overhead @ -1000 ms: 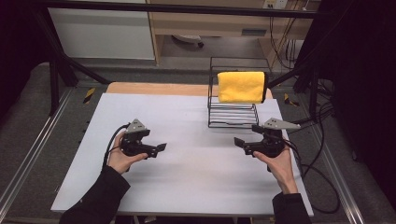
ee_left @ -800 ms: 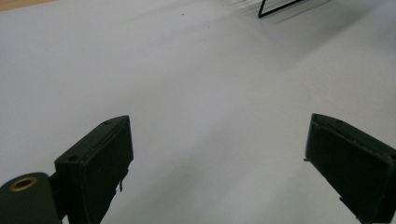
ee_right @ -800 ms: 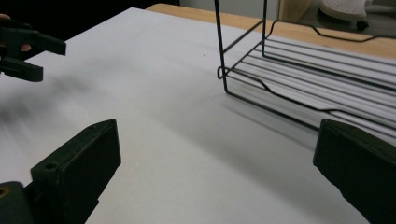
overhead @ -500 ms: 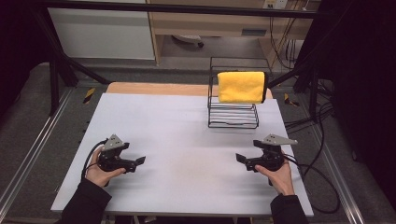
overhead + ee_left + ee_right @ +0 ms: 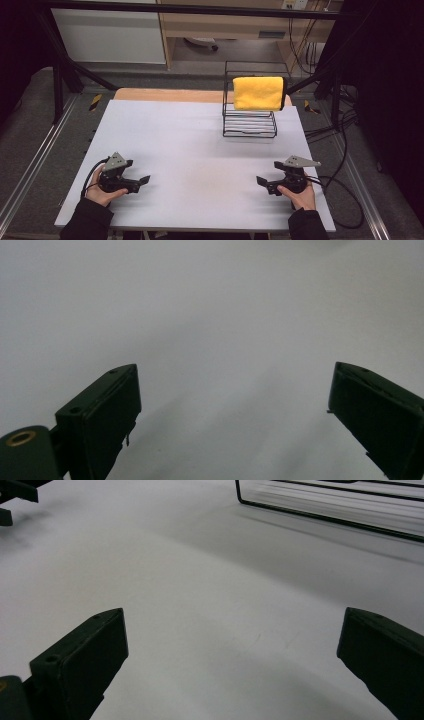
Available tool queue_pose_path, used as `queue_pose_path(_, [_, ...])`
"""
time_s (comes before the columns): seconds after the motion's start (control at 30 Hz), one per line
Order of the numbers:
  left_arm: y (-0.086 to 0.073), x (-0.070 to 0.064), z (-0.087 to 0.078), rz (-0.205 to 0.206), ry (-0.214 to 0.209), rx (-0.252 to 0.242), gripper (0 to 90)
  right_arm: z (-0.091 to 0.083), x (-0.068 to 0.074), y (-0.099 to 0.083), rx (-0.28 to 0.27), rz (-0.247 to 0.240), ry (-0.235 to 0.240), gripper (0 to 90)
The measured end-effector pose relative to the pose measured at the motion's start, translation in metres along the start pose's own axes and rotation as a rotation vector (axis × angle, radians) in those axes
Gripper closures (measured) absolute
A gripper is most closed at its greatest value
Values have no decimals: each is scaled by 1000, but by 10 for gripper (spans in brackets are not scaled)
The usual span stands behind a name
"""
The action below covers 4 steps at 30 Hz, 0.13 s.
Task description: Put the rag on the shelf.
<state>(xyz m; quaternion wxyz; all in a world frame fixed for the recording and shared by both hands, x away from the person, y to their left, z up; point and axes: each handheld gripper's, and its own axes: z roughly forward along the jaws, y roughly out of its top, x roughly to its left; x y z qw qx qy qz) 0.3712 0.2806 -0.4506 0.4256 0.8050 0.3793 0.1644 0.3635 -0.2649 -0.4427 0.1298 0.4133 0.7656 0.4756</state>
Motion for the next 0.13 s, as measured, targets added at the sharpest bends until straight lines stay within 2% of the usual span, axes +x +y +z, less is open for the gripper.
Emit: queue_pose_path(0.13, [-2,1,-1,3,6,1,65,-2,-1,-2,-3,4,1,7])
